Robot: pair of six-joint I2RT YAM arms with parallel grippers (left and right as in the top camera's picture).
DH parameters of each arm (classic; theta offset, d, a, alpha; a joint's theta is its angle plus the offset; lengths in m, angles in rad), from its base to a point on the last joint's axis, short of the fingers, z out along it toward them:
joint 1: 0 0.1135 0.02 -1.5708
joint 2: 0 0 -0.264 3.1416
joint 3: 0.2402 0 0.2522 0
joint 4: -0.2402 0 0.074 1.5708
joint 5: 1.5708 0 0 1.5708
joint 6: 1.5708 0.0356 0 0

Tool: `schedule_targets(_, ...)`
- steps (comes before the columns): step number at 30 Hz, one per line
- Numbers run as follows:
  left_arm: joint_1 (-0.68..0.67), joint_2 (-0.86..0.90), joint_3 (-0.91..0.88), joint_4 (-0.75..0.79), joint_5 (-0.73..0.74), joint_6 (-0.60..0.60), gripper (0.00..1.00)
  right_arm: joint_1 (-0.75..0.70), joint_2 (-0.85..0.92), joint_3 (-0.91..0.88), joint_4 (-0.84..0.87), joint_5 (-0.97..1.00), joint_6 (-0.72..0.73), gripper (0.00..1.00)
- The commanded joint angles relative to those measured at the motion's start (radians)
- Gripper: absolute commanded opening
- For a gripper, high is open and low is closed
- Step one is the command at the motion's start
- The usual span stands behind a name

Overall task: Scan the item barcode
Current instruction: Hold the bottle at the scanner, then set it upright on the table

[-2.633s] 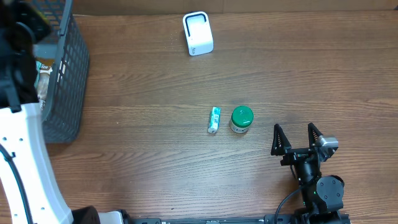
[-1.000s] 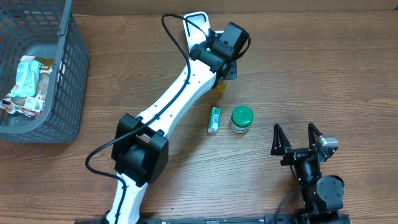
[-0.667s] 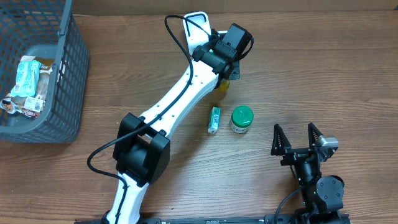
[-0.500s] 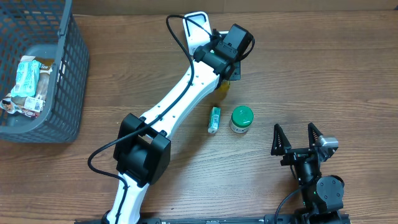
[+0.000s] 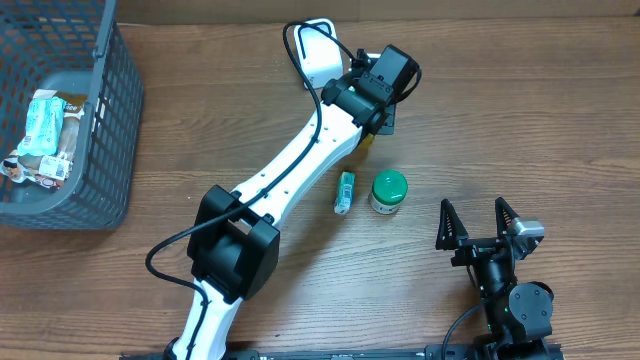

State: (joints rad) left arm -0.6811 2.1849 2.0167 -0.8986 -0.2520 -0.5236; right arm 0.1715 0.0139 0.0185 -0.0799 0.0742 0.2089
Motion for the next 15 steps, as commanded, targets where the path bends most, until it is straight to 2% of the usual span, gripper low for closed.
schedule_targets(1,-0.006,0.048,0.014,0.011,-0.042,0.023,0.45,-0.003,-0.010,-0.011,0.003,-0.005,-0.005,1.00)
schedule_targets(10,-0.005,0.093,0.014,0.022,-0.043,0.022,0.47,-0.003,-0.010,-0.011,0.003,-0.005,-0.005,1.00)
schedule_targets(12,-0.006,0.097,0.014,0.021,-0.044,0.023,0.55,-0.003,-0.010,-0.011,0.003,-0.005,-0.005,1.00)
schedule_targets(15,-0.006,0.097,0.014,0.021,-0.043,0.023,0.73,-0.003,-0.010,-0.011,0.003,-0.005,-0.005,1.00)
